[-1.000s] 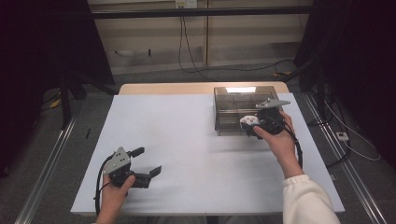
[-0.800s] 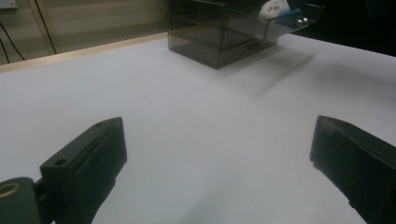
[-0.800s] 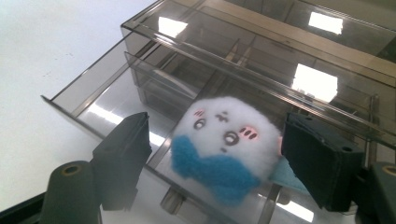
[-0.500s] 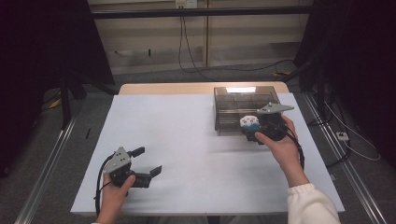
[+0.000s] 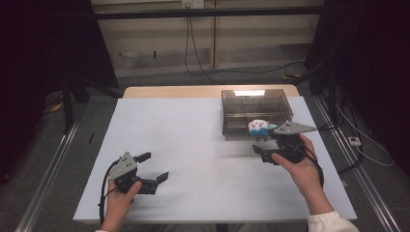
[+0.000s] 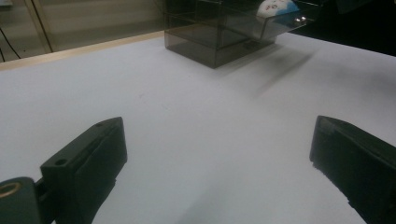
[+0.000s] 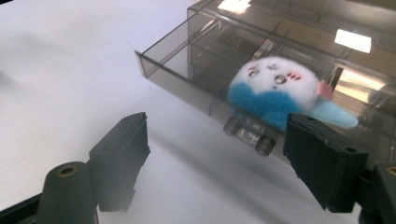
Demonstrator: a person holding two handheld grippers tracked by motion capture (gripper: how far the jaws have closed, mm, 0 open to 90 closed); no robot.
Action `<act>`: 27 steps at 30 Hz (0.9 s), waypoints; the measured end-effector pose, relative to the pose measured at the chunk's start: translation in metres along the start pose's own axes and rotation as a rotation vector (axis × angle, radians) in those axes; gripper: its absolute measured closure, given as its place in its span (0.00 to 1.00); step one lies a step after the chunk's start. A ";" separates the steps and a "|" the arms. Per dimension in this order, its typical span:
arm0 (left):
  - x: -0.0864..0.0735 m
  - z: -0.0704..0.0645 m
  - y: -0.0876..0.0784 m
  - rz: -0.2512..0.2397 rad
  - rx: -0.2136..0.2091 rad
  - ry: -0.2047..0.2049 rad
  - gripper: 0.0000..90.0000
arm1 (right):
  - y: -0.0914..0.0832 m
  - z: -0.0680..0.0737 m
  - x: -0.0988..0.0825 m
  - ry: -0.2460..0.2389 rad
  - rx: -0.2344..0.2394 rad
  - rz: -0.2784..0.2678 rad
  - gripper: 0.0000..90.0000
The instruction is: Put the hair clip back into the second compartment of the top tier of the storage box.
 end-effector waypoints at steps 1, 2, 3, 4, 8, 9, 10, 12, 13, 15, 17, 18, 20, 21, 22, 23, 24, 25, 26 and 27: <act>0.000 0.000 0.000 0.000 0.001 0.000 0.04 | -0.001 0.001 -0.003 0.005 0.007 -0.001 0.24; 0.000 0.000 0.000 0.000 0.000 0.001 0.04 | -0.001 0.002 -0.004 0.003 0.009 0.000 0.24; 0.000 0.000 0.000 -0.001 0.001 -0.002 0.04 | -0.002 0.003 -0.007 0.000 0.012 0.001 0.24; 0.000 0.000 0.000 -0.003 0.001 -0.001 0.04 | -0.002 0.004 -0.009 -0.001 0.012 0.003 0.24; 0.000 0.000 0.000 -0.002 0.003 -0.001 0.04 | -0.005 0.005 -0.018 -0.004 0.021 0.003 0.24; 0.000 0.000 0.000 -0.003 0.001 -0.001 0.04 | -0.007 0.006 -0.020 -0.003 0.025 0.002 0.24; 0.000 0.000 0.000 -0.003 0.001 0.000 0.04 | -0.008 0.006 -0.022 -0.002 0.028 -0.002 0.23; 0.000 0.000 0.001 -0.002 0.002 0.000 0.04 | -0.010 0.007 -0.025 -0.003 0.039 -0.012 0.23; 0.000 0.000 0.001 -0.001 0.002 0.000 0.04 | -0.012 0.008 -0.027 -0.002 0.048 -0.019 0.23; 0.000 0.000 0.001 -0.001 0.002 -0.001 0.04 | -0.014 0.009 -0.030 -0.005 0.053 -0.021 0.23; 0.000 0.000 0.001 0.000 0.002 -0.002 0.04 | -0.015 0.011 -0.034 -0.006 0.059 -0.024 0.23; 0.000 0.000 0.001 0.001 0.002 -0.002 0.04 | -0.016 0.011 -0.035 -0.008 0.060 -0.024 0.23; 0.000 0.000 0.001 0.000 0.002 -0.002 0.04 | -0.017 0.013 -0.038 -0.017 0.063 -0.029 0.22; 0.000 0.000 0.001 -0.001 0.003 0.000 0.04 | -0.018 0.014 -0.040 -0.022 0.069 -0.033 0.22; 0.000 0.000 0.001 -0.001 0.004 0.001 0.04 | -0.018 0.015 -0.042 -0.023 0.077 -0.036 0.22; 0.000 0.000 0.001 -0.001 0.003 0.000 0.04 | -0.019 0.016 -0.044 -0.023 0.083 -0.035 0.22; 0.000 0.000 0.001 -0.002 0.003 0.000 0.04 | -0.018 0.017 -0.046 -0.025 0.086 -0.036 0.22; 0.000 0.000 0.001 -0.002 0.002 -0.001 0.04 | -0.018 0.017 -0.048 -0.025 0.089 -0.035 0.22; 0.000 0.000 0.001 -0.001 0.002 -0.001 0.04 | -0.018 0.018 -0.051 -0.024 0.091 -0.036 0.22; 0.000 0.000 0.001 -0.002 0.001 0.000 0.04 | -0.017 0.018 -0.053 -0.022 0.094 -0.036 0.21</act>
Point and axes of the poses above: each handheld gripper's, and its own axes: y roughly forward along the jaws, x roughly out of its top, z roughly to its left, the point moved 5 cm from there along y, roughly forward along the jaws, and after that the axes turned 10 degrees about -y, right-handed, at the moved point
